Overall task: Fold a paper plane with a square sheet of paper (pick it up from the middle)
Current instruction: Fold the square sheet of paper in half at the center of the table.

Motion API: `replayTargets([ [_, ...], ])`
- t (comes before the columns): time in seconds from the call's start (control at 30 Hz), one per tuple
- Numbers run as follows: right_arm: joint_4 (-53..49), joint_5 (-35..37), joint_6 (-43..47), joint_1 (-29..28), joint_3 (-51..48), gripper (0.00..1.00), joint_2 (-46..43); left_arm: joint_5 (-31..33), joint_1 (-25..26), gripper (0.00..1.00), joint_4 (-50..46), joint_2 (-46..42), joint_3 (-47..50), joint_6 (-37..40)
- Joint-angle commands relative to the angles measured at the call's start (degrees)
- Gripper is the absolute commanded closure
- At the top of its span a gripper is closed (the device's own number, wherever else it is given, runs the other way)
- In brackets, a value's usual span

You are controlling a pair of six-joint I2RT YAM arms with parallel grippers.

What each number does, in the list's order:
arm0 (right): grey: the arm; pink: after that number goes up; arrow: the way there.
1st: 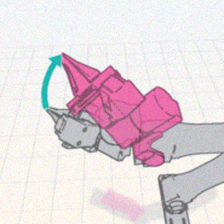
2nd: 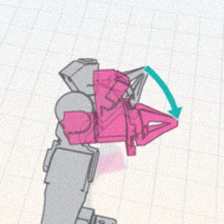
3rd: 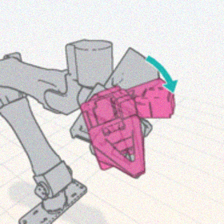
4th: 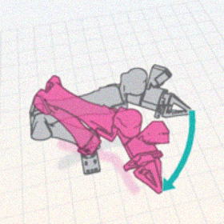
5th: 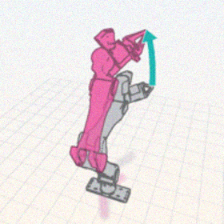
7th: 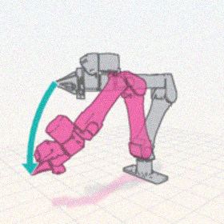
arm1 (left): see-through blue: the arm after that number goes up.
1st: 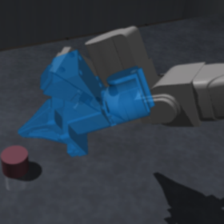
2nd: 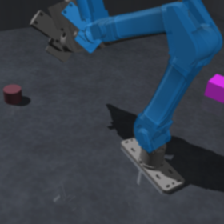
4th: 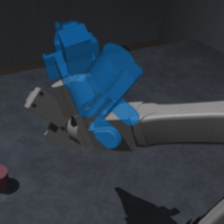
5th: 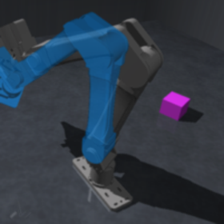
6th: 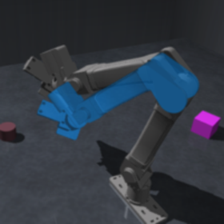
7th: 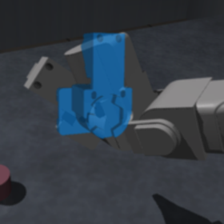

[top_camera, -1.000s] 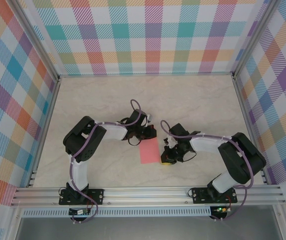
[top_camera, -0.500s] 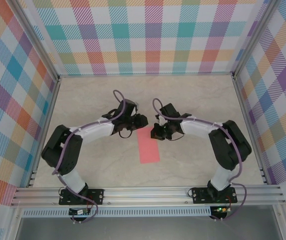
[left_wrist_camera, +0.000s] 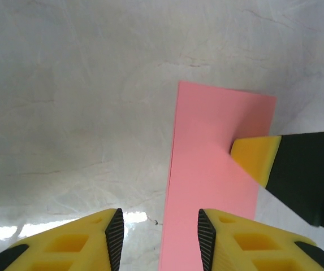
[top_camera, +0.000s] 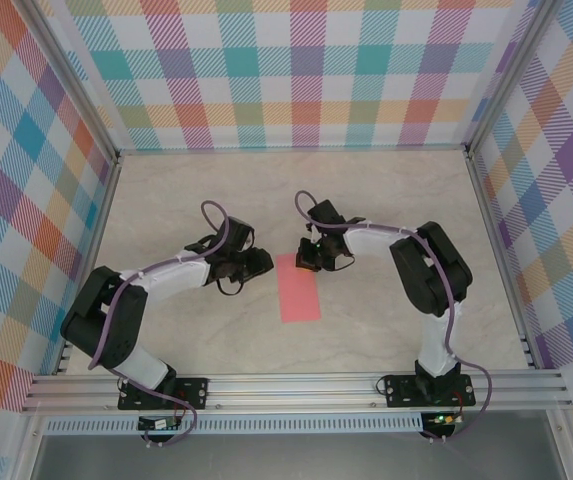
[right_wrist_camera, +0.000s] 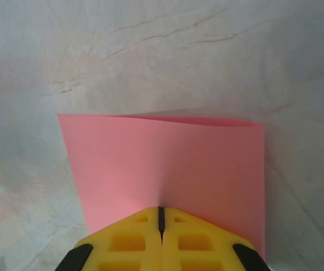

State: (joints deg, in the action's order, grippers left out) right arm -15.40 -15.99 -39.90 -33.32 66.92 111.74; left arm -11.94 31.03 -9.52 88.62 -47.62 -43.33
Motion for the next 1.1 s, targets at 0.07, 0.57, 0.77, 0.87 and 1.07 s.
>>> replayTargets([
  [0.07, 3.15, -2.54, -0.14, 2.11, -4.80, 1.00, -2.46, -8.54, 1.63, 0.68, 9.49, -0.60, 2.18, -2.04],
  [0.57, 6.30, -11.52, 6.97, 6.11, -4.57, 1.00, -4.00, -10.64, 5.36, 1.00, 12.89, 13.08, -4.45, -1.40],
  [0.77, 4.26, -12.51, 8.96, 6.43, -2.77, 1.00, -1.08, -9.96, 5.35, 1.00, 8.86, 14.95, -5.72, 0.01],
  [0.87, 4.07, -12.44, 9.23, 6.43, -2.38, 1.00, -0.26, -9.18, 5.44, 1.00, 5.81, 15.92, -6.38, 0.75],
  [1.07, 3.08, -10.46, 9.19, 7.69, -2.23, 1.00, 0.88, -5.96, 5.45, 1.00, -0.70, 17.44, -7.29, 2.16],
])
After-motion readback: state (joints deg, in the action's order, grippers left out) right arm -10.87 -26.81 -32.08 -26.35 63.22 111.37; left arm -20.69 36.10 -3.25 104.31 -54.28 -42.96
